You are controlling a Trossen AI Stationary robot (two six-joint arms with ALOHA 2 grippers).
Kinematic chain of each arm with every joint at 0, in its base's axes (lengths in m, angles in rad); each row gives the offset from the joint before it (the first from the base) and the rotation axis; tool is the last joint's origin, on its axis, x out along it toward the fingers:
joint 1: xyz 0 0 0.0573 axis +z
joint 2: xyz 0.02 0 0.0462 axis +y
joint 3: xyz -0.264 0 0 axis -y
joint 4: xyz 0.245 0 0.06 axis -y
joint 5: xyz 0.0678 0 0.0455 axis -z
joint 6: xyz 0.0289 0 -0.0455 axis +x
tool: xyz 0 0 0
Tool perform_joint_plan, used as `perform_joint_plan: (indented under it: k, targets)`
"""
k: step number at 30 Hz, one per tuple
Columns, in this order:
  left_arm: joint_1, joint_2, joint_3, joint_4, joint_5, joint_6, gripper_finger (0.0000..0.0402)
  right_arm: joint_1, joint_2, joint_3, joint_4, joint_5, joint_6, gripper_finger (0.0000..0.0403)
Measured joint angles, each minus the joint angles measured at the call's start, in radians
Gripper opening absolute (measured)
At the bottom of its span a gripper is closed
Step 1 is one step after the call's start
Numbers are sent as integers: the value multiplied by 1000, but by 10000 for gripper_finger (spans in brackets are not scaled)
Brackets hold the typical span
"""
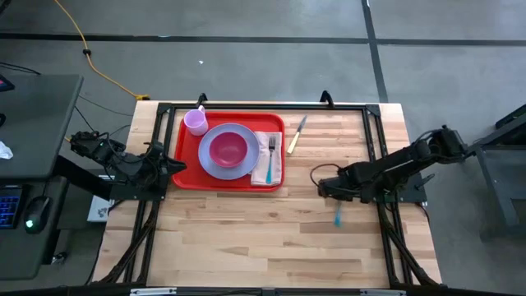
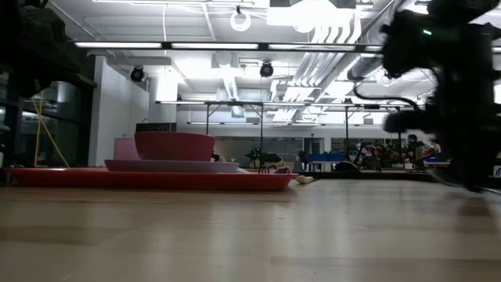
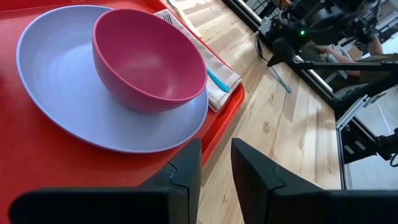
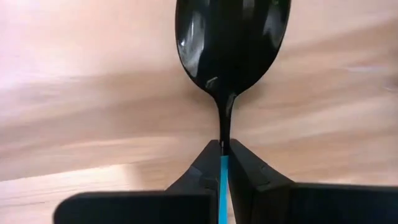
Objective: Set up tray
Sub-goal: Put the green spoon on the brown napkin to the left of the green fork
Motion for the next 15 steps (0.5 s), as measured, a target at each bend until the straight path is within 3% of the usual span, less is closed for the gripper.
perform_joint_plan:
  k: [15]
  targets:
    - [0, 0, 0, 0, 0, 0, 117, -145, -1, 239, 47, 222, -252, 0]
